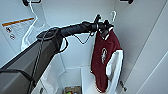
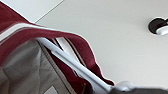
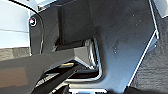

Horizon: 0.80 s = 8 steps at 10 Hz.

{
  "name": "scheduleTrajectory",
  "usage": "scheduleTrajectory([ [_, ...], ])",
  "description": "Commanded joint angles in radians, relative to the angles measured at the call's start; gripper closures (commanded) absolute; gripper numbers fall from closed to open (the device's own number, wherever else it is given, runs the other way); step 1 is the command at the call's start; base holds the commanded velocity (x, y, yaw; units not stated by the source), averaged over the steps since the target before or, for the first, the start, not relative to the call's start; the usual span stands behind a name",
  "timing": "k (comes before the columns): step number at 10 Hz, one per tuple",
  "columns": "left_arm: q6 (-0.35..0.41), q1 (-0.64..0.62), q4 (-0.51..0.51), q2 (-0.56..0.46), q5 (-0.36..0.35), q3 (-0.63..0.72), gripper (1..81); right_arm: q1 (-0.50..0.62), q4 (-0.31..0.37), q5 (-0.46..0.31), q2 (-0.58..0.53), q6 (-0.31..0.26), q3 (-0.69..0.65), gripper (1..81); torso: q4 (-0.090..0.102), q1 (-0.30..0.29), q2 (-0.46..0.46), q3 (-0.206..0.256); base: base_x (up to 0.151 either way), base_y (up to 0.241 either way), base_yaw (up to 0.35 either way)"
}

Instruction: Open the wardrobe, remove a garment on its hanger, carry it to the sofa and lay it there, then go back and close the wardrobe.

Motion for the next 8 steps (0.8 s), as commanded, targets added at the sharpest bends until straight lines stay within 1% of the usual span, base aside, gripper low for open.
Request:
scheduleTrajectory([
  [1,0.000,-0.212,-0.039,-0.004,0.025,-0.005,81.1,0.028,-0.008,-0.049,0.005,-0.004,0.010,1.0,0.000,0.000,0.000,0.000,-0.113,0.000,0.000],
  [8,0.000,-0.195,-0.040,-0.044,0.028,0.027,81.1,0.026,-0.008,-0.049,0.007,-0.004,0.011,1.0,0.000,0.000,0.000,0.000,-0.113,0.000,0.000],
])
